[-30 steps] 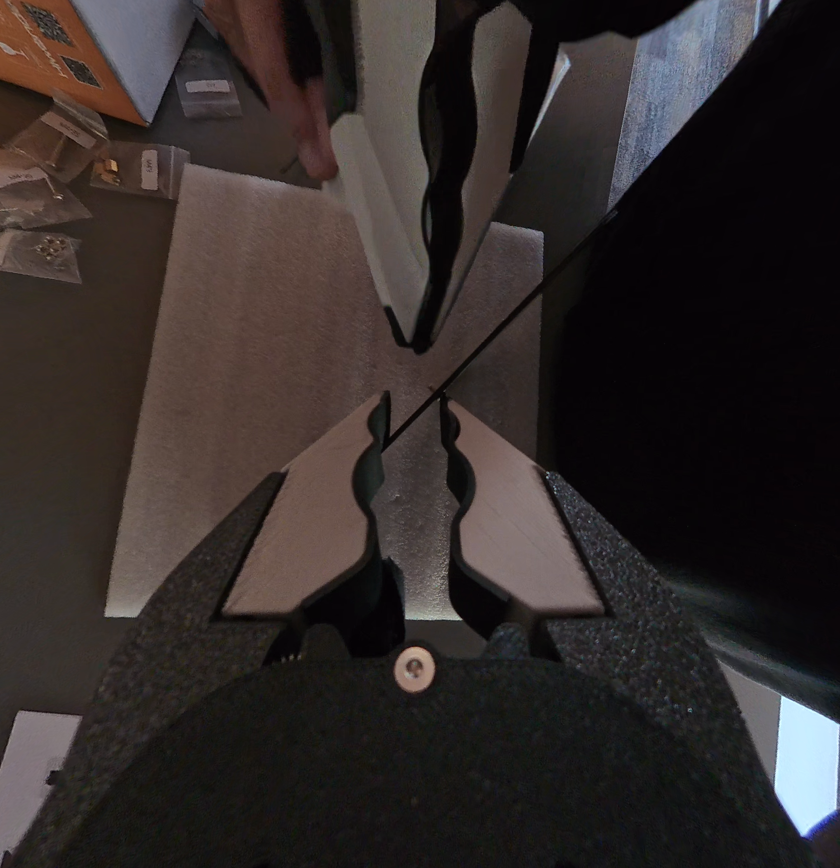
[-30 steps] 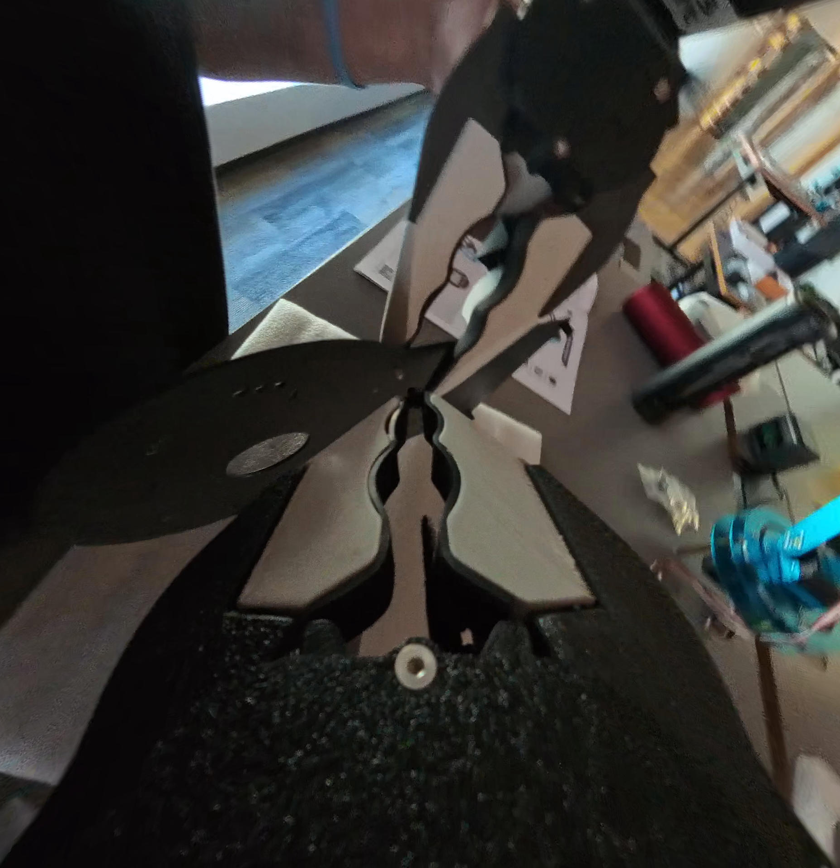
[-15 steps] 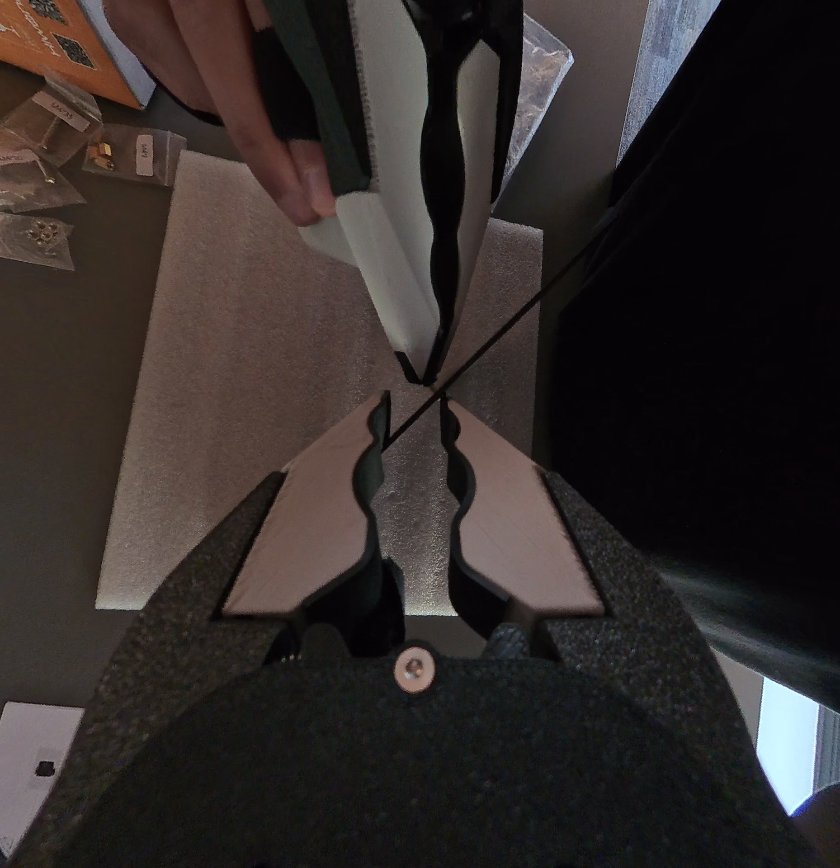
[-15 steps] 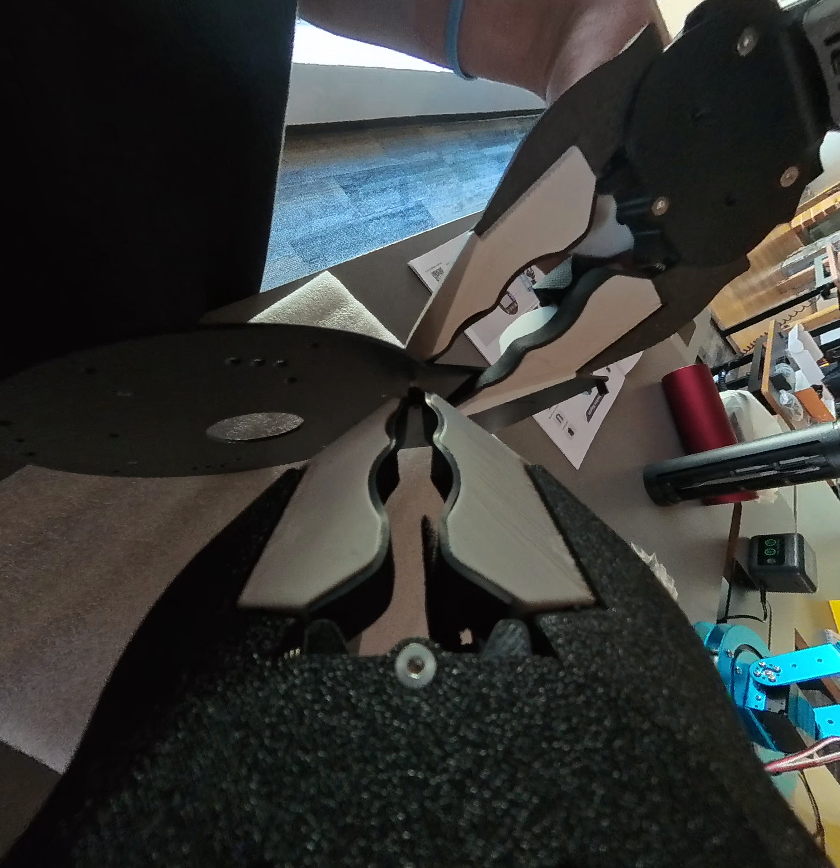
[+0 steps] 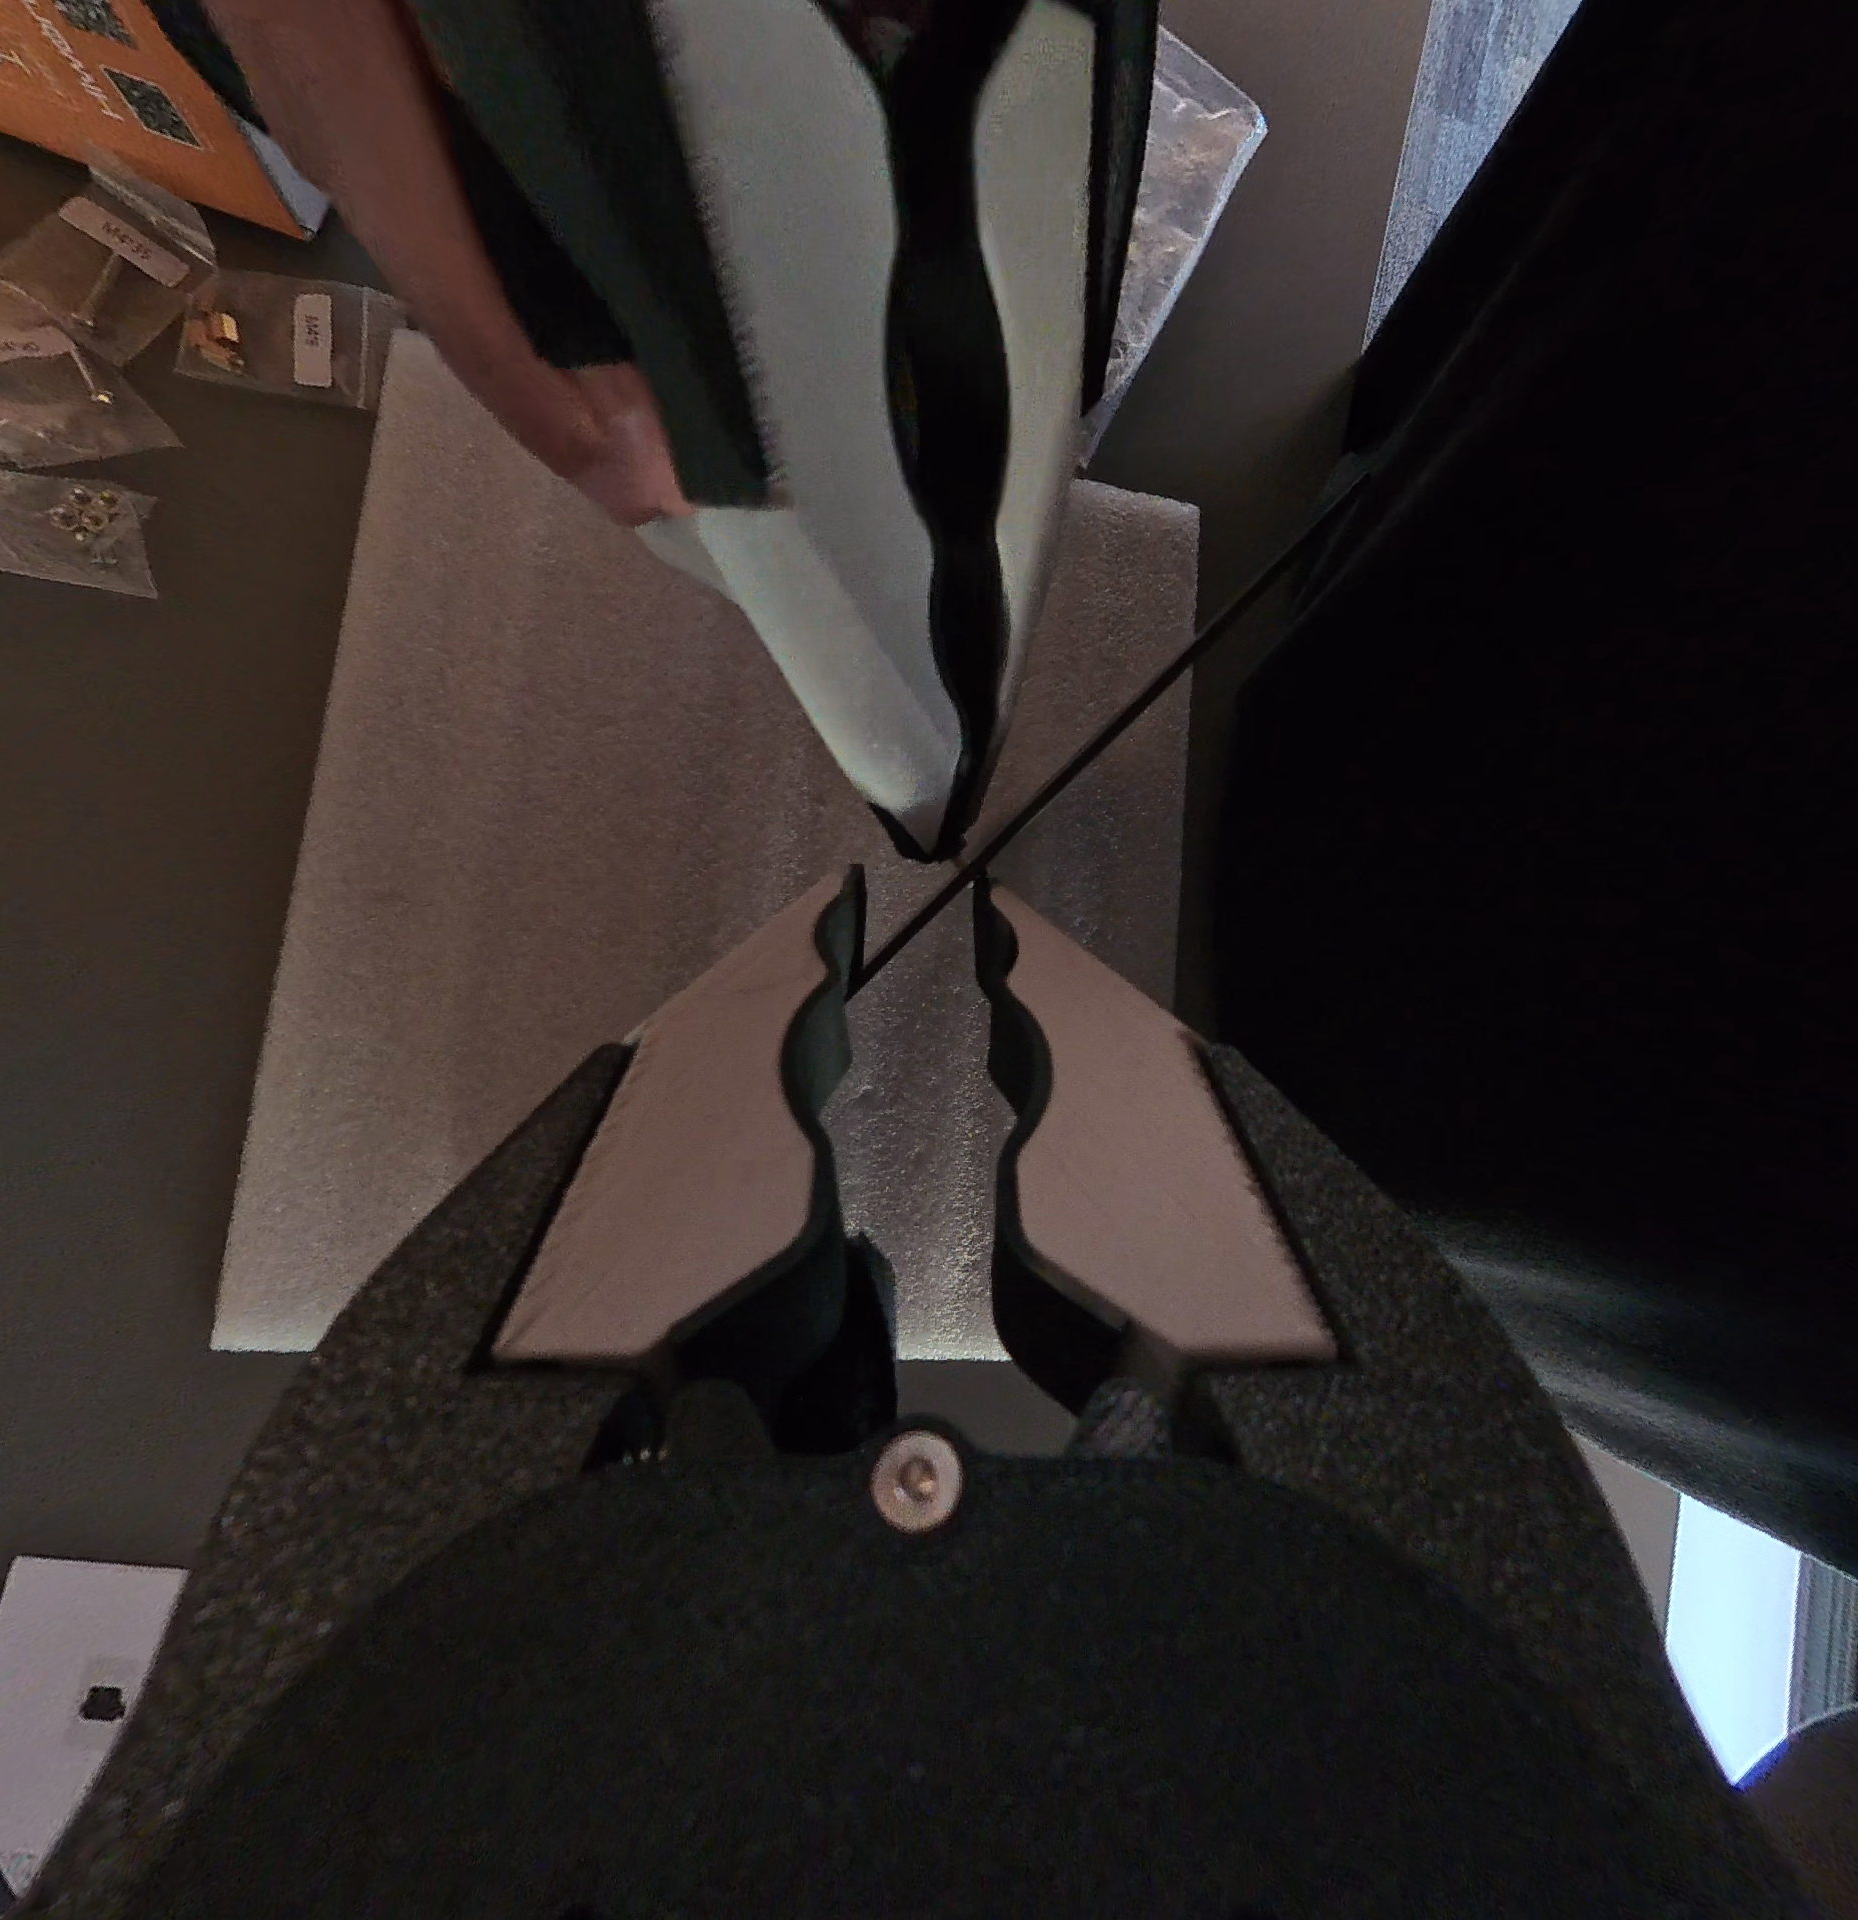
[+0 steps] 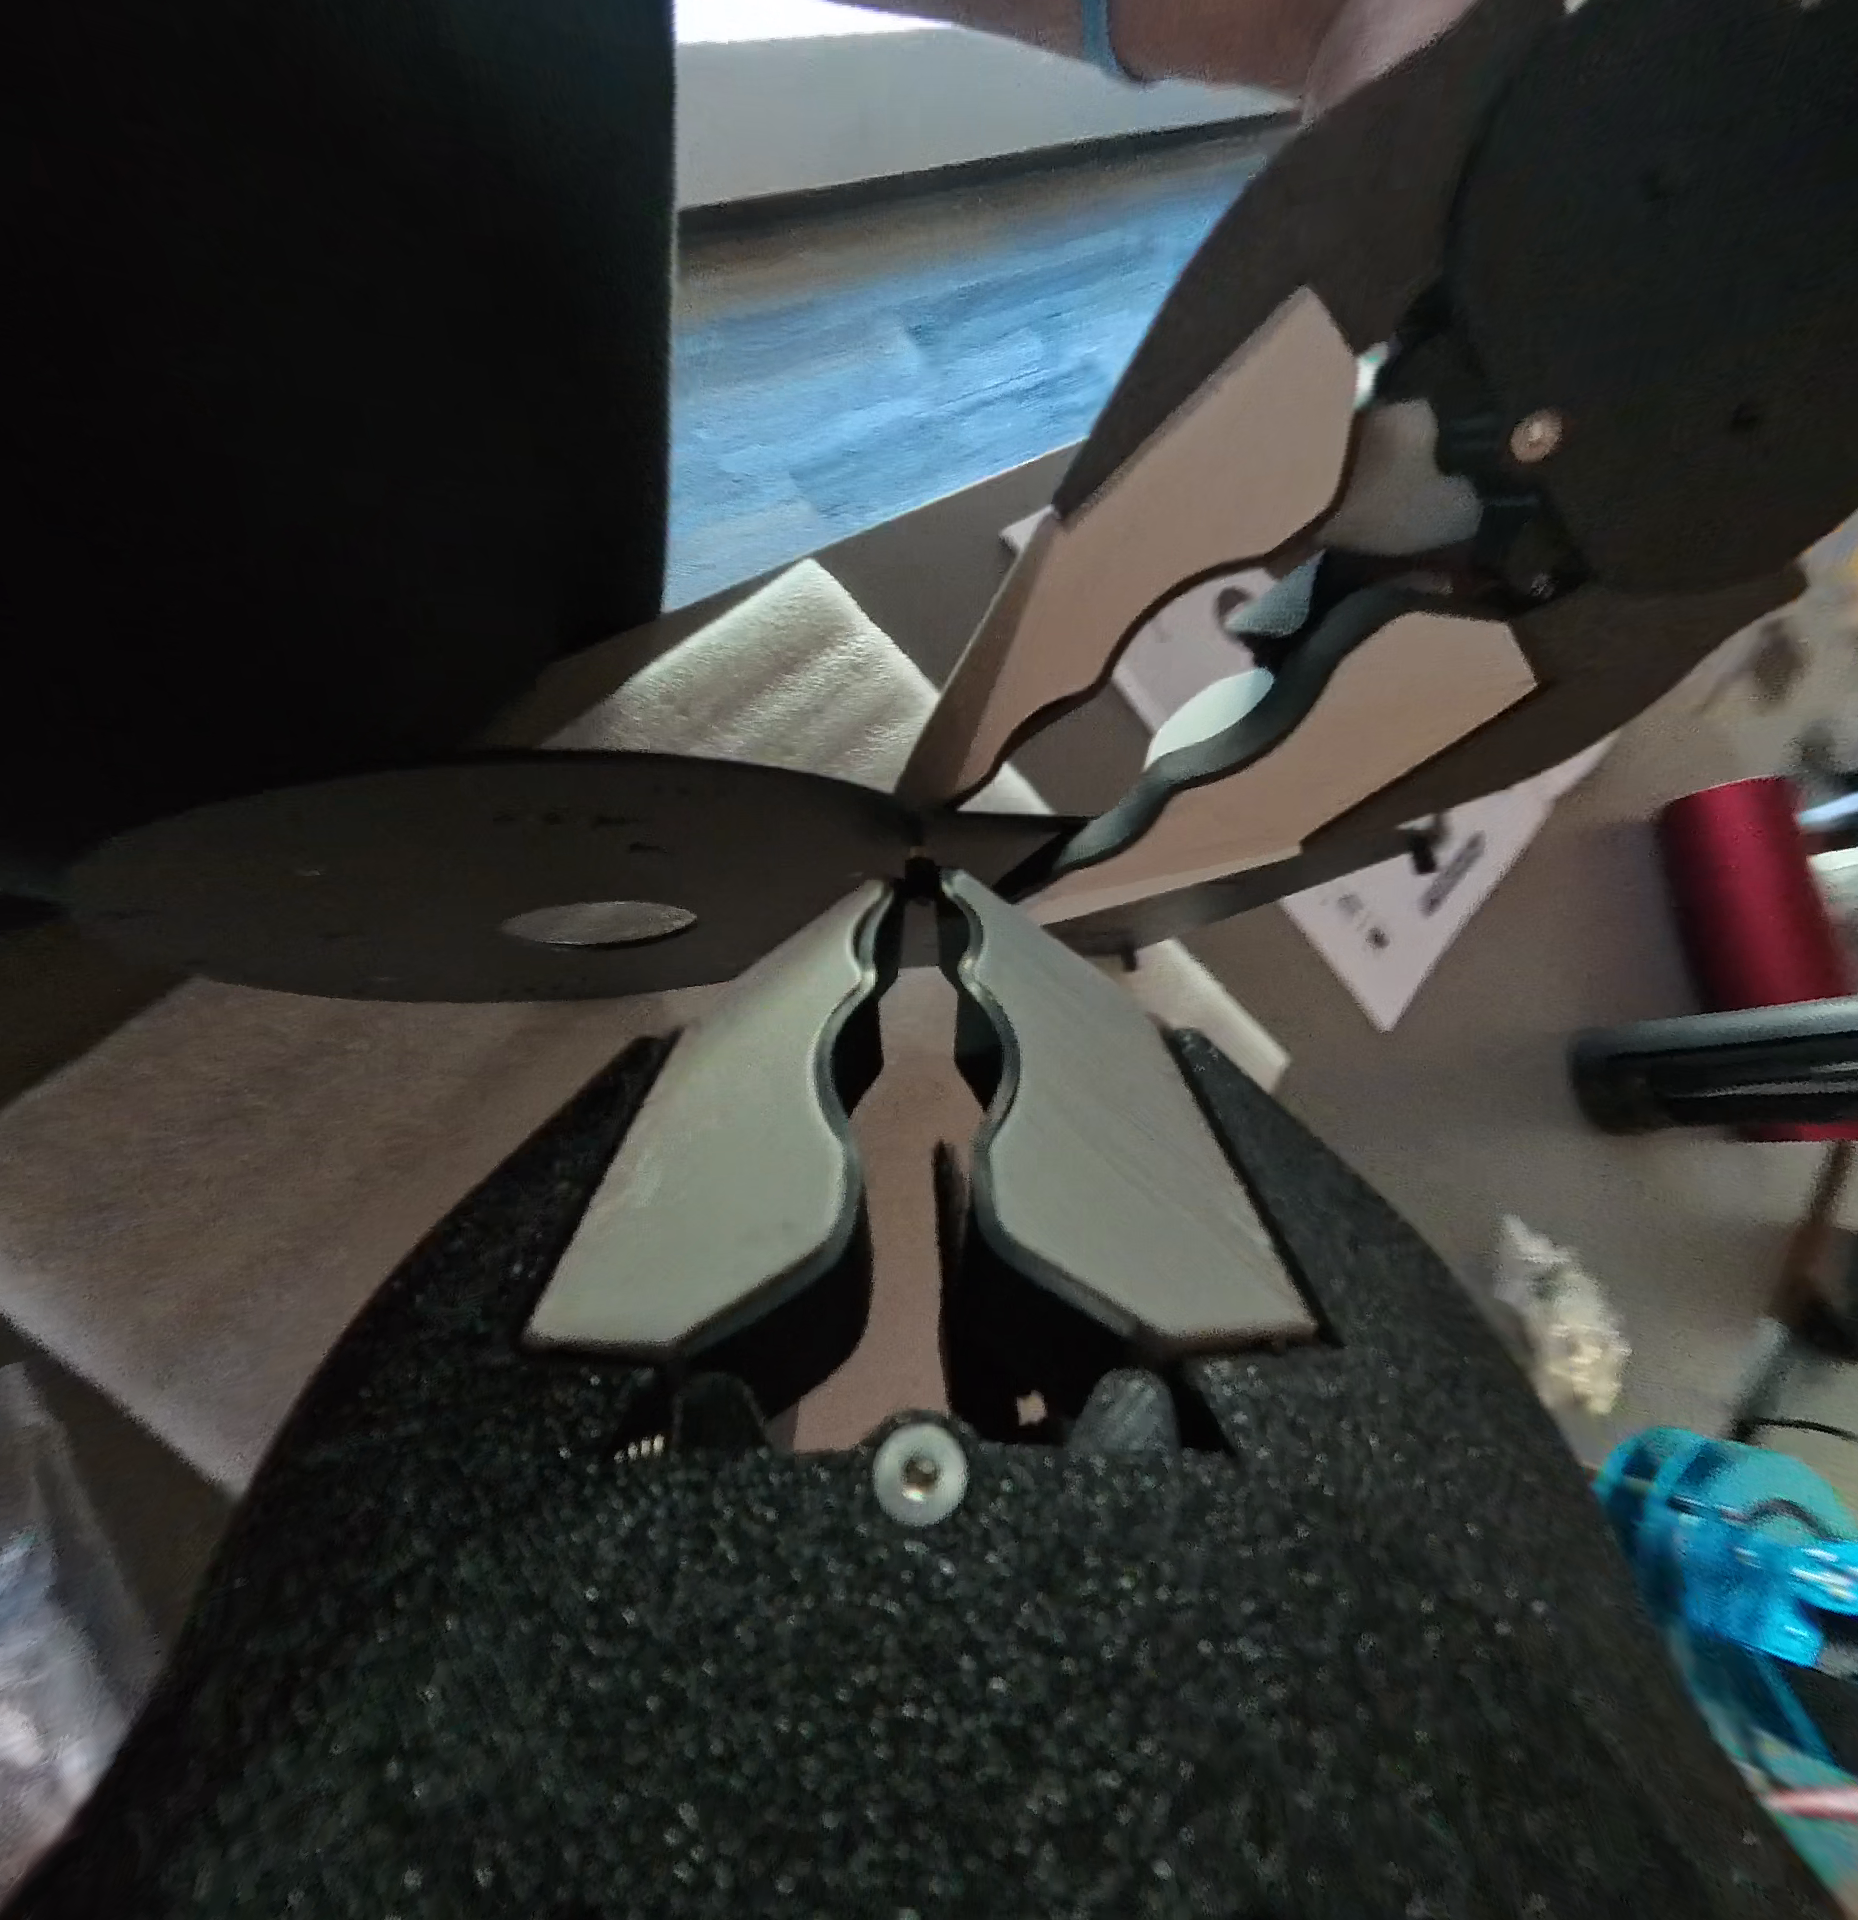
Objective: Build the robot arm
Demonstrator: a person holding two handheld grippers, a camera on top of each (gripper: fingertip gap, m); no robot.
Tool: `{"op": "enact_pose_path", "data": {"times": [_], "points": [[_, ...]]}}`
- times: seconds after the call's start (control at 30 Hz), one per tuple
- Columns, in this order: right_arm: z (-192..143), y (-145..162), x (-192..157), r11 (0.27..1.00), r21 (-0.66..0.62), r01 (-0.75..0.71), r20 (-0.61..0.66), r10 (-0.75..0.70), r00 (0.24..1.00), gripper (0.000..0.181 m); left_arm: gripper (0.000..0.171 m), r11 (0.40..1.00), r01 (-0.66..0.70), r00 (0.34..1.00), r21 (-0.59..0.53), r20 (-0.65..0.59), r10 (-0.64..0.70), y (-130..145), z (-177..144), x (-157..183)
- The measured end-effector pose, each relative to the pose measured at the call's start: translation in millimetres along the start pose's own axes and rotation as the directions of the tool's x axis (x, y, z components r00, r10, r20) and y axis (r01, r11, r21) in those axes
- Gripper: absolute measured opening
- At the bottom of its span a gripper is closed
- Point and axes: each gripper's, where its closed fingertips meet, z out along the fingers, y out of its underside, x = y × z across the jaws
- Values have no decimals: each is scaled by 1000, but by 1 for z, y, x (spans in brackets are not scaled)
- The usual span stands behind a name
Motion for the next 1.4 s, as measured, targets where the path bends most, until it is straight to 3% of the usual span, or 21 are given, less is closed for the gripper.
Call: {"op": "enact_pose_path", "data": {"times": [0.17, 0.4, 0.47, 0.6, 0.67, 0.73, 0.9, 1.03, 1.2, 1.3, 1.4], "points": [[1, 1, -1, 980, -16, -199, 197, 198, 960, 6, 20, 1000, 1, 1000, 0, 1, -1, 0, 0, 0], [3, 0, -3, 901, -5, -435, 352, 408, 842, 4, 19, 1000, 1, 1000, 8, 5, -1, 1, -1, 1], [5, 0, -5, 847, -22, -532, 409, 493, 768, 4, 20, 1000, 1, 1000, 8, 5, -1, 1, -1, 1], [4, -3, -7, 686, -105, -720, 537, 649, 539, 4, 19, 1000, 0, 1000, 2, 0, 0, 1, -1, 1], [3, -3, -7, 664, -122, -737, 559, 660, 502, 4, 19, 1000, 0, 1000, 2, 0, 0, 1, -1, 1], [3, -2, -6, 716, -100, -691, 546, 620, 563, 5, 19, 1000, -1, 1000, 4, 2, 1, 1, -1, 1], [2, -2, -2, 909, -28, -417, 386, 394, 834, 4, 19, 1000, -2, 1000, 15, 2, 2, 1, -1, 1], [-2, -11, 2, 975, 18, -223, 259, 210, 943, 5, 19, 1000, -5, 1000, 18, -1, 5, 1, -1, 1], [-2, -2, 2, 975, -19, -220, 235, 218, 947, 5, 19, 1000, -8, 1000, 23, 2, 8, 0, -1, 0], [-4, 2, 0, 941, 27, -336, 276, 316, 908, 5, 19, 1000, -8, 1000, 22, 5, 8, 0, -1, 0], [-8, -3, 0, 847, 139, -513, 365, 437, 822, 4, 19, 1000, -8, 1000, 23, 5, 8, 1, -1, 1]]}}
